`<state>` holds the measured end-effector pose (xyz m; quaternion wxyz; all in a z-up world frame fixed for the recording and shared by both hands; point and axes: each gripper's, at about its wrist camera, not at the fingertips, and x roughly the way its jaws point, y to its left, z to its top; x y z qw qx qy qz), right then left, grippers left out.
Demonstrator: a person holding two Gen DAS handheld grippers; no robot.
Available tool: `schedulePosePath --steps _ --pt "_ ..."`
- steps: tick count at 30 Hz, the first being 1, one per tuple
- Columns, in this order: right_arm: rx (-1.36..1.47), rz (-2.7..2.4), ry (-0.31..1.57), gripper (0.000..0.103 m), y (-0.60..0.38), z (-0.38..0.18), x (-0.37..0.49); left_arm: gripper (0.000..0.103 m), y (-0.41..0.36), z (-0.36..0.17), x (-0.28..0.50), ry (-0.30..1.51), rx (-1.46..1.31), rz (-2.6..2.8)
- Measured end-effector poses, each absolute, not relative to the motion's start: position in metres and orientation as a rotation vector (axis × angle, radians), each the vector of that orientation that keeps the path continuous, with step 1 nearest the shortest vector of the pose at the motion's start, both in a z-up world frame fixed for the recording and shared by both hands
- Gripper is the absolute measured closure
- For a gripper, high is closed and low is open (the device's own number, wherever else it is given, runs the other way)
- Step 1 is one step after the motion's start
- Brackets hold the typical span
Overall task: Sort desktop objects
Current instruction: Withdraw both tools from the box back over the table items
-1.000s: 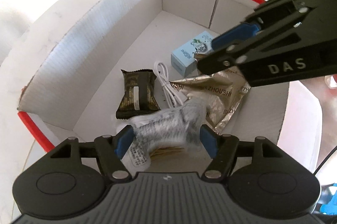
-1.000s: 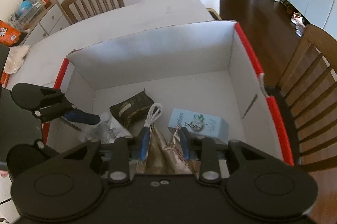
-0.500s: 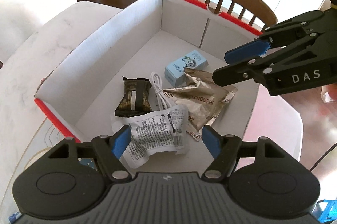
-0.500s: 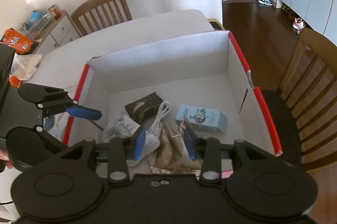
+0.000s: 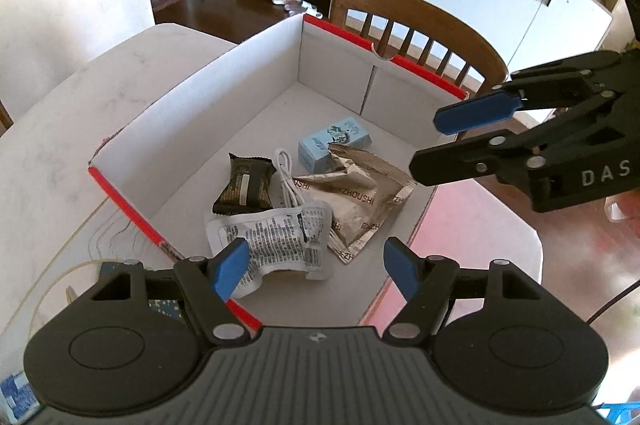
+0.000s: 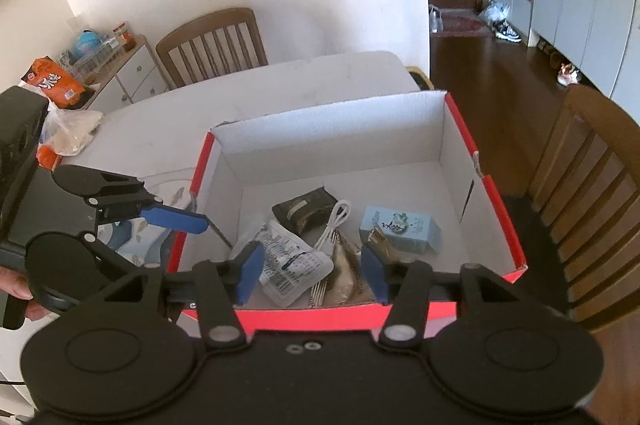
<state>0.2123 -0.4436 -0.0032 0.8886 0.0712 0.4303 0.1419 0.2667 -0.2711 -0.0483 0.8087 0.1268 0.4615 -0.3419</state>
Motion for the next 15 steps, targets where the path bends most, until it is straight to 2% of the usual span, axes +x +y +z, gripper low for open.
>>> schedulePosePath --steps 3,8,10,15 --pt "0.147 0.291 0.876 0.041 -0.441 0.001 0.204 0.020 -0.264 -0.045 0.260 0.969 0.243 -0.727" --pt "0.157 0.282 0.850 0.035 -0.436 0.006 0.192 0.019 -0.254 -0.039 0.248 0.938 0.205 -0.720" --pt "0.158 0.280 0.839 0.028 -0.433 0.009 0.187 0.013 -0.249 -0.038 0.245 0.931 0.186 -0.711" --pt "0.167 0.276 0.837 0.023 -0.423 0.009 0.177 0.006 -0.239 -0.036 0.236 0.920 0.163 -0.705"
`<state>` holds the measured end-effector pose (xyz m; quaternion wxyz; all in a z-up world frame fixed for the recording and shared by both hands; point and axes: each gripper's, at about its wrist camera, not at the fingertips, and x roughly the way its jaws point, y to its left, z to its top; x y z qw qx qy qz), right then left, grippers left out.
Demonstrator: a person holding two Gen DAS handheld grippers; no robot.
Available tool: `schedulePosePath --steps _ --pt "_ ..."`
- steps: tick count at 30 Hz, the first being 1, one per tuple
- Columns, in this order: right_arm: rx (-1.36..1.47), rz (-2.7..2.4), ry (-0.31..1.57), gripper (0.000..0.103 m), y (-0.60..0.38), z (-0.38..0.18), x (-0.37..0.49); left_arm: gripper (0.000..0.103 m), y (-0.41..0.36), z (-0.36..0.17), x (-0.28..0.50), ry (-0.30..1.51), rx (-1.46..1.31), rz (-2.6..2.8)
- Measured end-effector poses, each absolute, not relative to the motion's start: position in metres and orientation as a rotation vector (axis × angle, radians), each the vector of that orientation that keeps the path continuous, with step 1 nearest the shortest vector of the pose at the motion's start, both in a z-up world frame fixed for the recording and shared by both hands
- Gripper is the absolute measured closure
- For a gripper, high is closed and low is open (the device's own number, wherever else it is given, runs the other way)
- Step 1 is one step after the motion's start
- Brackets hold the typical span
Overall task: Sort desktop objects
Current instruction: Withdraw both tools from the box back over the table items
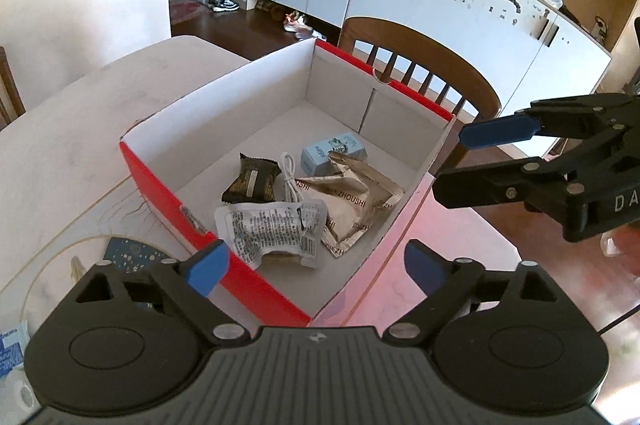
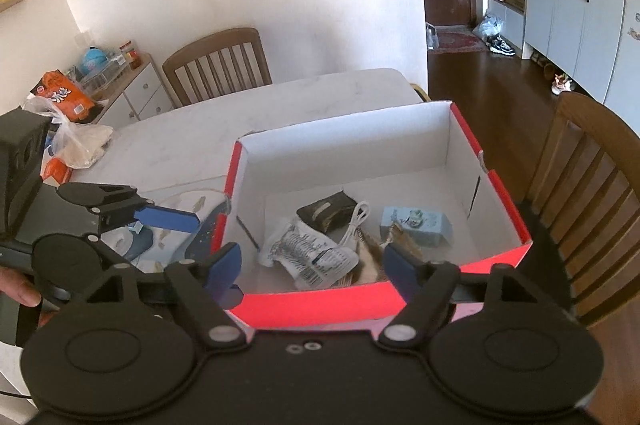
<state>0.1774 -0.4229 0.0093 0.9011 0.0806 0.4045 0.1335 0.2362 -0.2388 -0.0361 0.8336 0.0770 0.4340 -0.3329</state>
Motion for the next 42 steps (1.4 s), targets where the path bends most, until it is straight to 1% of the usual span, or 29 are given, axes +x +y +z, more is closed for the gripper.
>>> schedulePosePath --steps 6,12,16,22,24,27,42 --pt "0.156 0.262 0.833 0.015 -0.406 0.010 0.167 0.005 -0.221 -0.033 0.225 0.902 0.135 -0.691" --pt "0.148 0.258 0.828 0.013 -0.382 0.011 0.160 0.005 -0.196 -0.026 0.212 0.850 0.150 -0.646" --pt "0.142 0.266 0.829 0.008 -0.361 0.012 0.155 0.005 -0.176 -0.026 0.203 0.848 0.135 -0.638" --pt "0.125 0.286 0.819 0.004 -0.329 0.016 0.146 0.005 -0.144 -0.027 0.189 0.842 0.108 -0.629" --pt "0.119 0.290 0.812 0.003 -0.318 0.017 0.144 0.005 -0.134 -0.028 0.185 0.837 0.098 -0.623" --pt "0.104 0.297 0.810 0.003 -0.299 0.015 0.142 0.001 -0.116 -0.030 0.179 0.832 0.079 -0.608" --pt "0.072 0.359 0.809 0.003 -0.224 0.008 0.142 0.000 -0.024 -0.047 0.158 0.823 -0.005 -0.495"
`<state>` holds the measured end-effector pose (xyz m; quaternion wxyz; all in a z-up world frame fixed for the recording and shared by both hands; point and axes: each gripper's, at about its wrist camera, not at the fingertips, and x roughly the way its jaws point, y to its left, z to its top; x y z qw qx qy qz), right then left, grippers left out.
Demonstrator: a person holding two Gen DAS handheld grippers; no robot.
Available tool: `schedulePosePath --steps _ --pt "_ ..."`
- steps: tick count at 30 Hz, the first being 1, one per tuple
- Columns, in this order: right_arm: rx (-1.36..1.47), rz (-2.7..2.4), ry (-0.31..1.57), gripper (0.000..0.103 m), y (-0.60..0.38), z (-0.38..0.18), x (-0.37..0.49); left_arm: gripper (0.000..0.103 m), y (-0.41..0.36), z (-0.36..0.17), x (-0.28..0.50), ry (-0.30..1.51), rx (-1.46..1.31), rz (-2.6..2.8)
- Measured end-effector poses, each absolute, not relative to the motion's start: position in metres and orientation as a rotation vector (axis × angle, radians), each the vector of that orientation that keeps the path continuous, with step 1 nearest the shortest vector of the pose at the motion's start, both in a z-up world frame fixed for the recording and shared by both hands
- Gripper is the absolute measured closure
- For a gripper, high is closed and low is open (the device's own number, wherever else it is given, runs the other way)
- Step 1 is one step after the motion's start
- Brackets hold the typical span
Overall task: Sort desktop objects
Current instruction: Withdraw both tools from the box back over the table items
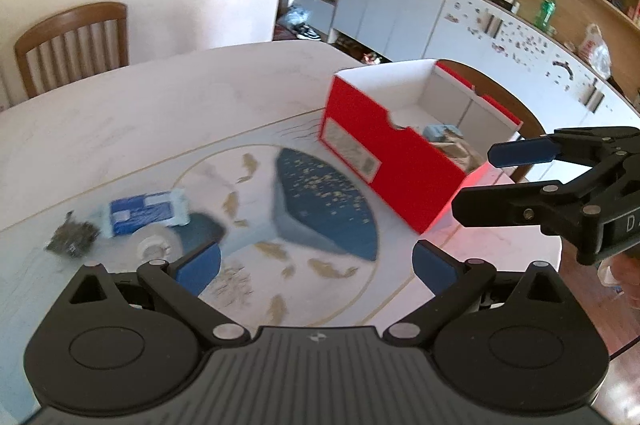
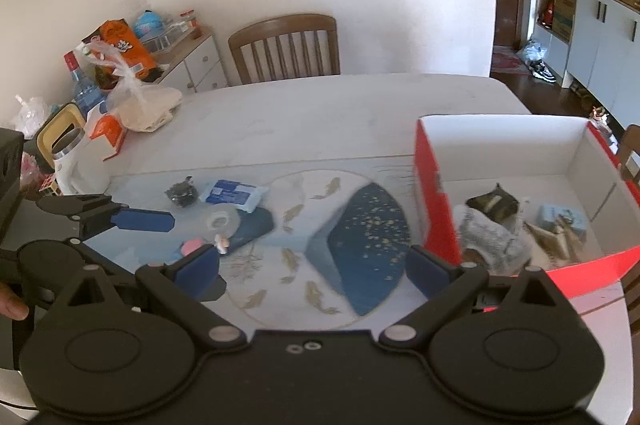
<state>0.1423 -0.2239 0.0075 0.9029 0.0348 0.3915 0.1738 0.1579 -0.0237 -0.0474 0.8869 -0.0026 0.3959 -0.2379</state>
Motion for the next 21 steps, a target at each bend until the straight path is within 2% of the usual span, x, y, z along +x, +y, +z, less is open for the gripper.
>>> schedulePosePath --steps 21 --pt "0.006 0.464 0.809 0.003 -0.147 -0.005 0.163 0.000 0.044 -0.084 0.153 0.830 0.060 -0.409"
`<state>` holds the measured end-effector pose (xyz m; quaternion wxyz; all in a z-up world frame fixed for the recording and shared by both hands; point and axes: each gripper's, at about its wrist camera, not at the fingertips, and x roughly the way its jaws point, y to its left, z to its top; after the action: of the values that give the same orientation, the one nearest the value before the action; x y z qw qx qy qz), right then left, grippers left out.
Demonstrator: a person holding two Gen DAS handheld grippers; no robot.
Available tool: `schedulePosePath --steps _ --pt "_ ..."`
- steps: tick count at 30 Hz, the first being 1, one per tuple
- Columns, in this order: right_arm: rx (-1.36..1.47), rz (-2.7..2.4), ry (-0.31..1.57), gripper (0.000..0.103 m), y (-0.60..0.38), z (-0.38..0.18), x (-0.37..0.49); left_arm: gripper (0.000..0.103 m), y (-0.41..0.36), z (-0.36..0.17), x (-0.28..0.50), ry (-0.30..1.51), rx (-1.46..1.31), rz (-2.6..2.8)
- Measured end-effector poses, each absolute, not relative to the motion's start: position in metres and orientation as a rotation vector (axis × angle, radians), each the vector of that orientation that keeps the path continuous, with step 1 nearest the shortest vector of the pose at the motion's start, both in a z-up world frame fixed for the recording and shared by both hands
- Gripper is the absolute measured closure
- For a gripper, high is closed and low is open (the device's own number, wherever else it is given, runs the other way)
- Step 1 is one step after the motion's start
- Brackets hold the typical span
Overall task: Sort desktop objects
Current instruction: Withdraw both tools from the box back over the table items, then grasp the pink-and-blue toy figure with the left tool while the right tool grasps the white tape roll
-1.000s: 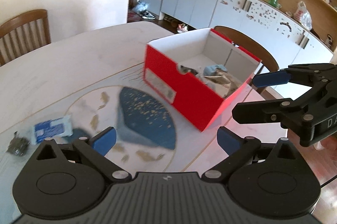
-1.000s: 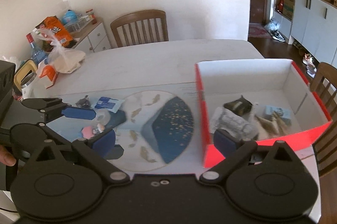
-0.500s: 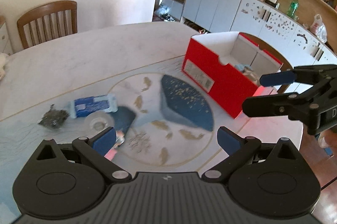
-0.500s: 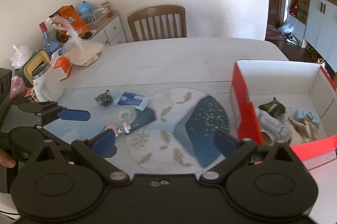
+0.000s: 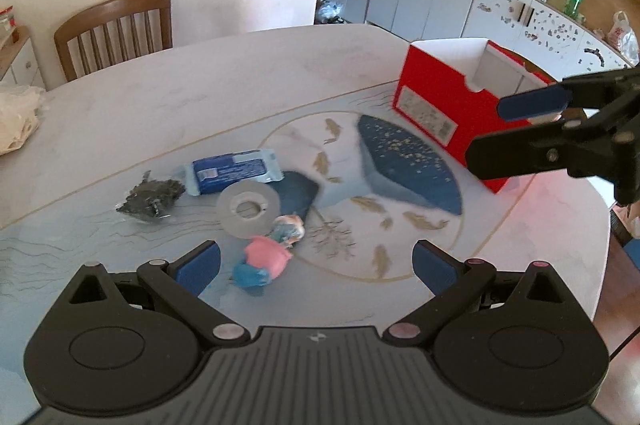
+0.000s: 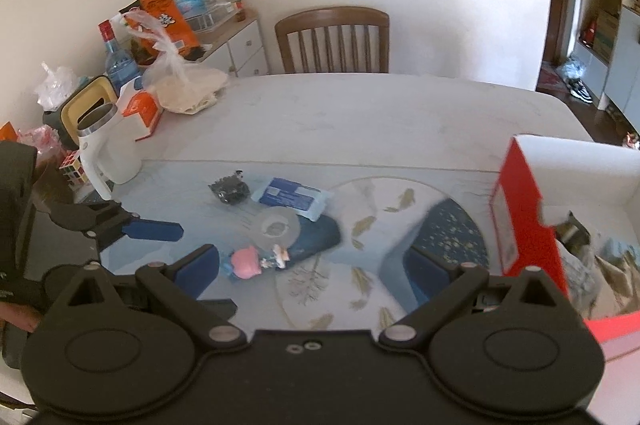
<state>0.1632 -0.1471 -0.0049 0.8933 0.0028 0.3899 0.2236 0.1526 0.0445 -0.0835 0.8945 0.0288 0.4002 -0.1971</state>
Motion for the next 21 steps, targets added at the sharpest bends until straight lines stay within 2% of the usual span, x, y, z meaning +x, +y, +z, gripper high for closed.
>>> schedulePosePath --steps 11,21 --pt "-0.006 0.461 0.827 0.004 -0.109 -0.028 0.190 0.000 0.059 -0.113 0.171 0.829 0.066 -0.431" --pt "-0.052 0.448 0.856 0.009 -0.076 -0.058 0.215 0.001 0.068 -0.135 0.185 0.834 0.075 -0.454"
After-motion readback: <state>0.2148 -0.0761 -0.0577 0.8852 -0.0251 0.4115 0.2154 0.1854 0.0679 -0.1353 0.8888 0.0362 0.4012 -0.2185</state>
